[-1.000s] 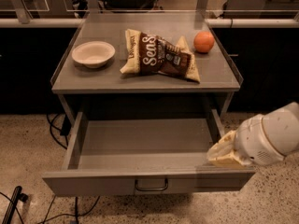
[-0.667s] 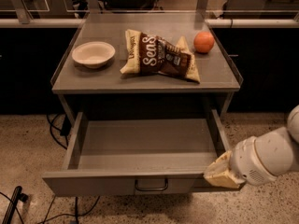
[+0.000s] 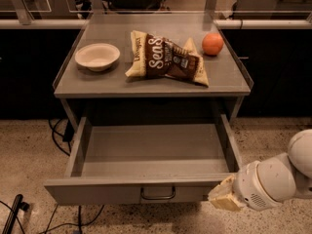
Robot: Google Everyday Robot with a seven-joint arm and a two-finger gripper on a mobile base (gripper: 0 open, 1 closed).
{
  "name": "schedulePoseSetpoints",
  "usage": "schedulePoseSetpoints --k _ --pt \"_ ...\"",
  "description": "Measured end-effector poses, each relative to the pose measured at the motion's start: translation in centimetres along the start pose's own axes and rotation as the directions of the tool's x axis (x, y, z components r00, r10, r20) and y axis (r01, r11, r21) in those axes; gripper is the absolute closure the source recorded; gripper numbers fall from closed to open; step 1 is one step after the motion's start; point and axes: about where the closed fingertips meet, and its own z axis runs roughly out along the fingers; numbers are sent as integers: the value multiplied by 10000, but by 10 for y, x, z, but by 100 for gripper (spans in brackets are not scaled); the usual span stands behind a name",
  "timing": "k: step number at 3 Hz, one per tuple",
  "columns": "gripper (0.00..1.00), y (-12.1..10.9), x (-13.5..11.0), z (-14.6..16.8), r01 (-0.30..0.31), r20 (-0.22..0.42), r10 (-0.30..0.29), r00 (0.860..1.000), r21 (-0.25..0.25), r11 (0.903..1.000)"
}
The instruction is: Close top drawer
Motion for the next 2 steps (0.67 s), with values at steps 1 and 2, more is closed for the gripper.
schedulePoseSetpoints --k 1,2 --pt "49 0 0 0 -3 2 3 10000 -4 10000" --pt "27 -8 -2 10 -294 191 301 9994 -354 9989"
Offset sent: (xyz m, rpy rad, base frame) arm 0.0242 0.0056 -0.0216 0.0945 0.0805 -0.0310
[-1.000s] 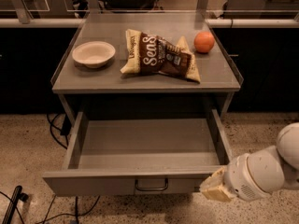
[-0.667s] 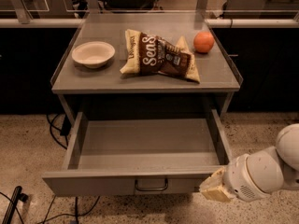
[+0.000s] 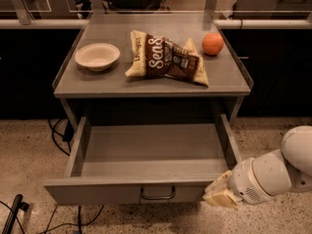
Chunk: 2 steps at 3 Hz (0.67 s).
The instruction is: Close top drawer
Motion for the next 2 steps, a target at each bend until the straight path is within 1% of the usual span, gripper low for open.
schedulePoseSetpoints --k 1,2 --pt "28 -22 -9 15 -227 15 227 9997 -101 9997" --pt "57 -26 -12 16 -226 8 226 9997 -68 9997"
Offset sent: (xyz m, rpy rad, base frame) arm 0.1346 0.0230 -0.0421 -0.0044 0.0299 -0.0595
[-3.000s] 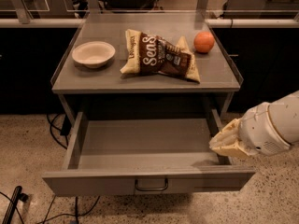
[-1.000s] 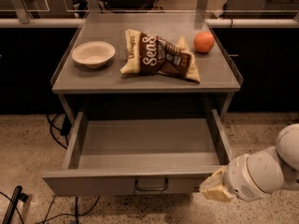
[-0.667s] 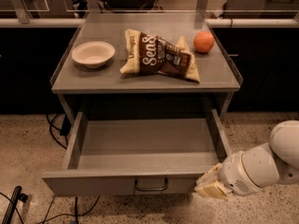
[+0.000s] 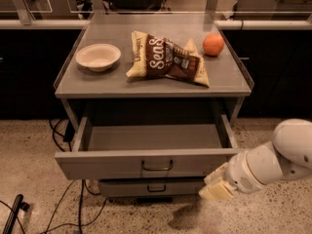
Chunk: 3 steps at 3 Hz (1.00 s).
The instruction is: Close top drawer
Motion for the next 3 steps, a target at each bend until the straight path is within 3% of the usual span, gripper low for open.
schedulePoseSetpoints --k 1,2,3 --pt "82 -49 -36 15 24 -74 -21 10000 371 9993" --pt "72 -48 -43 16 136 -55 -134 9999 327 9994" --pt "48 -48 -43 16 136 -55 -134 9999 327 9994"
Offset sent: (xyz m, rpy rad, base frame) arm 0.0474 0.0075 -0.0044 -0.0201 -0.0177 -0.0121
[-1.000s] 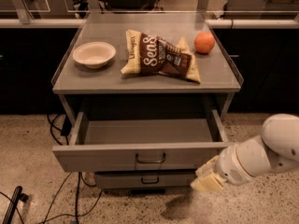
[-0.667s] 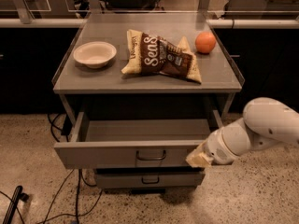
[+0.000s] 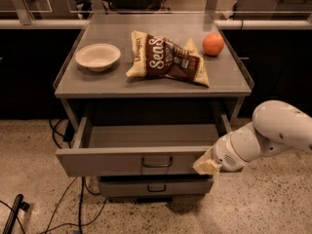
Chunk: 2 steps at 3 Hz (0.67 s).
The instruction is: Close top drawer
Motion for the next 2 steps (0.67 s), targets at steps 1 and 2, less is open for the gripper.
schedulePoseSetpoints --k 1,2 --pt "25 5 4 0 -47 73 49 10000 -224 9997" --pt "2 1 0 7 103 78 -99 9999 -552 9984"
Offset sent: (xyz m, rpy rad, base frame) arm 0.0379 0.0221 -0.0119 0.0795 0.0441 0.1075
